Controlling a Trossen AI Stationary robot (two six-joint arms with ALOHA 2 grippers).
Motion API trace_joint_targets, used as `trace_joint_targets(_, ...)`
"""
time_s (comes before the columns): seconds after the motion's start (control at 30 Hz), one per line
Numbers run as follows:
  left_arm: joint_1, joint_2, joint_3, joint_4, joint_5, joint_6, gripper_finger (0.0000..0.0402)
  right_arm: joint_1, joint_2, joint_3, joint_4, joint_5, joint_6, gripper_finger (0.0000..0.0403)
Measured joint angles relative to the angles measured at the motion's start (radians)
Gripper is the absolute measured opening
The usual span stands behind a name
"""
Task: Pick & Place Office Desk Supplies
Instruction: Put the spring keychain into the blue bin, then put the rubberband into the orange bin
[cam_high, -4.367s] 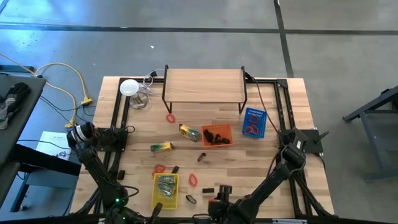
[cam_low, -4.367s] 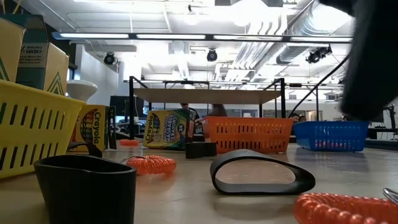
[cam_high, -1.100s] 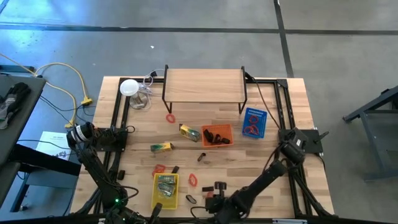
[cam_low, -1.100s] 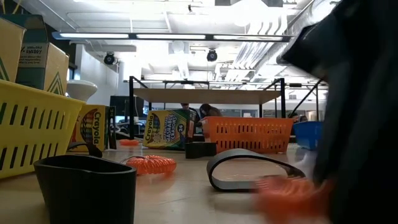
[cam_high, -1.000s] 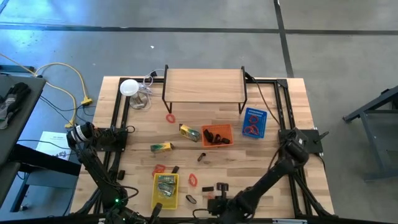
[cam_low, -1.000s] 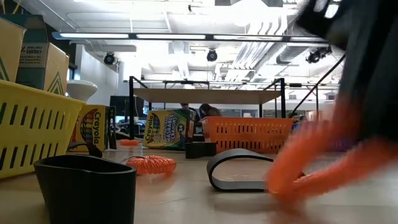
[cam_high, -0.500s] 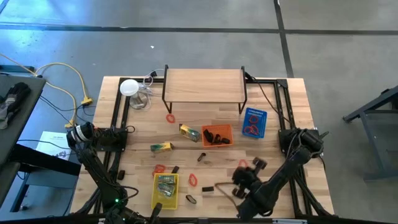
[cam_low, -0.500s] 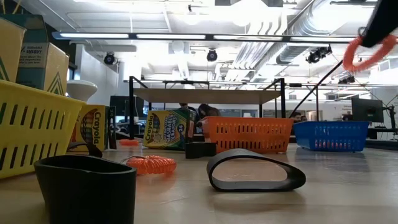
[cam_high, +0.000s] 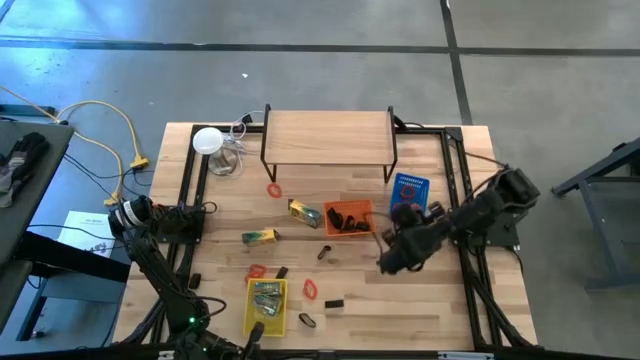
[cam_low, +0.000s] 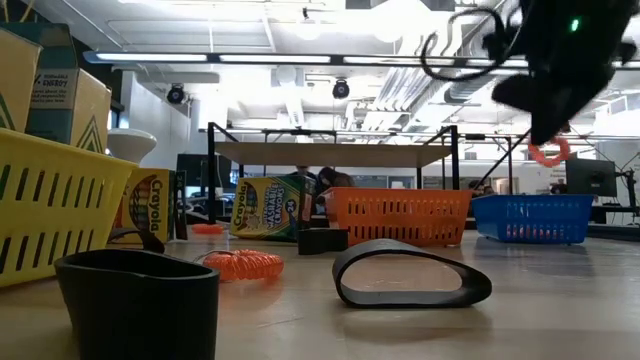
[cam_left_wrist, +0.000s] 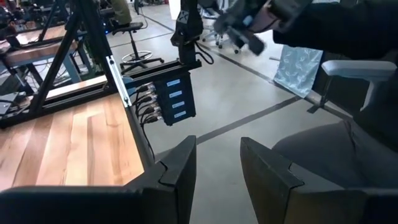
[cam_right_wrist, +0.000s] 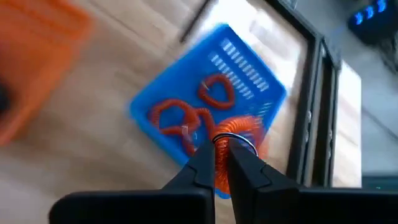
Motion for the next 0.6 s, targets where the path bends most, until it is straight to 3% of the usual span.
trace_joint_targets(0.2,0.006,0.0,0.0,-0.007,0.0,0.022,0.012,-0.085,-0.041,-0.15,0.08,0.025,0.026,0.0045)
trace_joint_targets(0.43,0.006,0.0,0.0,-0.006,0.0,-0.012,0.012,-0.166,-0.044,-0.171,0.195,0.033,-0.091,0.0114)
trace_joint_targets(0.6,0.006,0.0,0.0,-0.005,0.0,-0.032,0.012,-0.186,-0.044,-0.149,0.178,0.019,-0.129,0.0167)
